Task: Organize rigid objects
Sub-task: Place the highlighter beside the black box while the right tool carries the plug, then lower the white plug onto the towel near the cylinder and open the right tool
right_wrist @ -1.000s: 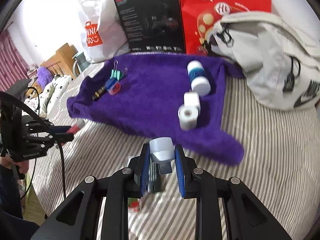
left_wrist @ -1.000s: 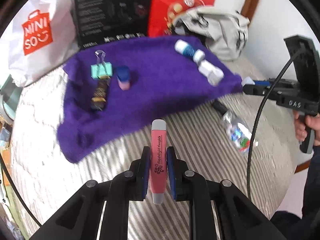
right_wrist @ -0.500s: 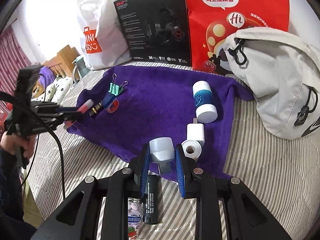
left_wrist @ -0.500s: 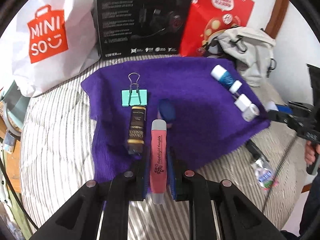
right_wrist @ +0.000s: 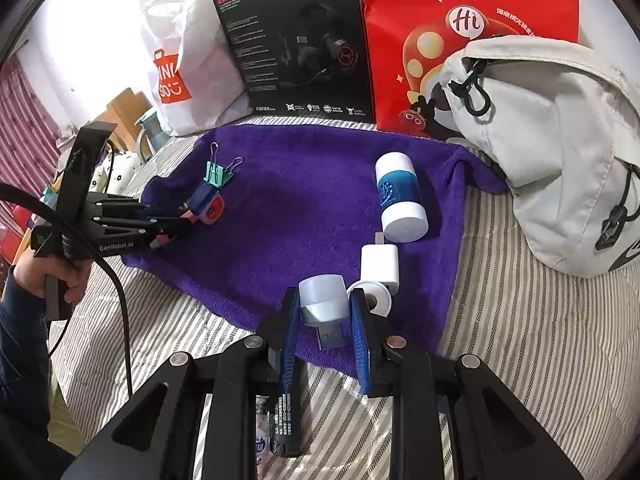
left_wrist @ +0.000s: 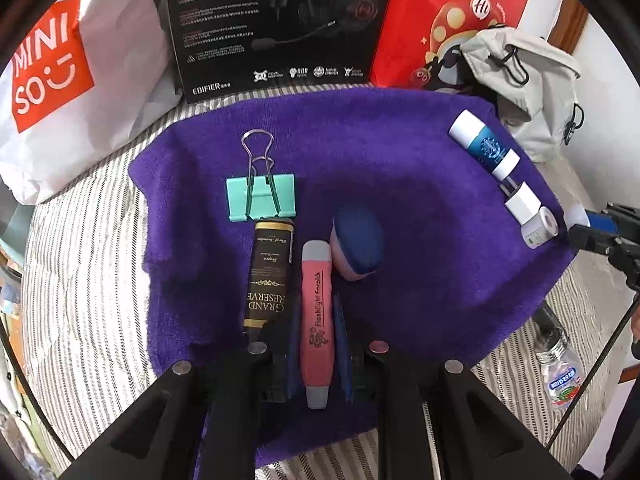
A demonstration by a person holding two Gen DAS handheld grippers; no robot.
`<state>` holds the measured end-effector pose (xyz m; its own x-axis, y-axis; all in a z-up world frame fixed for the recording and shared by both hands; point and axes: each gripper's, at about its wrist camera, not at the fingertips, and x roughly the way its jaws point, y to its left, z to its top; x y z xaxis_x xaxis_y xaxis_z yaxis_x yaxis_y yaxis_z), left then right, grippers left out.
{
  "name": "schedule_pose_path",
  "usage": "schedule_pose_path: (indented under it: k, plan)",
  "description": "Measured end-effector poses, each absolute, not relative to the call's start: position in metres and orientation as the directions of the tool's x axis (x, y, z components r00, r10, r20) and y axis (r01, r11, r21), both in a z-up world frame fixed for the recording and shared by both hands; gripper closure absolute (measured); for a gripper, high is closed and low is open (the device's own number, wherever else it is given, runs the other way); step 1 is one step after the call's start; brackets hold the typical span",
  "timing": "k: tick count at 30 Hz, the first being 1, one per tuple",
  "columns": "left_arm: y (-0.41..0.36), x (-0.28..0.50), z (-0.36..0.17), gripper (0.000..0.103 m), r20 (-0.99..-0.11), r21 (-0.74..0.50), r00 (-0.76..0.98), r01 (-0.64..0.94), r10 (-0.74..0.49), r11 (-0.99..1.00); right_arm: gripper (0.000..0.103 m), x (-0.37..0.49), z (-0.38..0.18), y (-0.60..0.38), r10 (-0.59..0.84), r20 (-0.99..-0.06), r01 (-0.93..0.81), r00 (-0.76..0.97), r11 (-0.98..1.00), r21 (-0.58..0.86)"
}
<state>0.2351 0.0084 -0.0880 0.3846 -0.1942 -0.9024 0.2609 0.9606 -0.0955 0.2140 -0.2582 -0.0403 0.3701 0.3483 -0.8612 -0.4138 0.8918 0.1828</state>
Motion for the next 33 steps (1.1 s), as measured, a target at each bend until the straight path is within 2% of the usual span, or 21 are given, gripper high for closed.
schedule_pose_path:
  k: [6,9,13,15,16,17,18,22,26,33]
  plan:
    - [0.011,0.231,-0.090,0.086,-0.903,-0.088,0.388,0.253,-0.185,0.963,0.078,0.224,-0.043,-0.254,0.342,-0.865,-0.414,0.368,0.893,0.177]
    - [0.012,0.227,-0.089,0.082,-0.900,-0.101,0.389,0.249,-0.195,0.963,0.078,0.229,-0.042,-0.253,0.345,-0.863,-0.415,0.369,0.892,0.179]
    - [0.014,0.220,-0.087,0.058,-0.905,-0.106,0.379,0.234,-0.191,0.966,0.078,0.240,-0.042,-0.247,0.331,-0.868,-0.424,0.370,0.891,0.159]
    - [0.015,0.213,-0.082,0.053,-0.901,-0.099,0.393,0.223,-0.183,0.970,0.078,0.249,-0.044,-0.243,0.323,-0.872,-0.427,0.368,0.892,0.150]
    - [0.017,0.210,-0.078,0.048,-0.897,-0.093,0.406,0.214,-0.175,0.972,0.078,0.253,-0.045,-0.241,0.316,-0.875,-0.427,0.368,0.893,0.143]
    - [0.019,0.207,-0.074,0.037,-0.890,-0.086,0.424,0.201,-0.166,0.976,0.078,0.260,-0.048,-0.237,0.310,-0.879,-0.431,0.362,0.892,0.137]
    - [0.022,0.203,-0.069,0.034,-0.883,-0.089,0.439,0.189,-0.165,0.978,0.078,0.265,-0.051,-0.234,0.313,-0.883,-0.435,0.351,0.889,0.142]
    - [0.033,0.190,-0.055,0.031,-0.863,-0.141,0.464,0.161,-0.201,0.977,0.078,0.288,-0.065,-0.219,0.287,-0.901,-0.450,0.326,0.885,0.119]
    - [0.039,0.174,-0.048,0.027,-0.856,-0.105,0.493,0.123,-0.152,0.987,0.078,0.310,-0.080,-0.204,0.253,-0.918,-0.449,0.306,0.889,0.096]
    - [0.053,0.155,-0.050,0.027,-0.865,-0.118,0.478,0.106,-0.155,0.987,0.078,0.335,-0.098,-0.190,0.200,-0.933,-0.431,0.298,0.901,0.055]
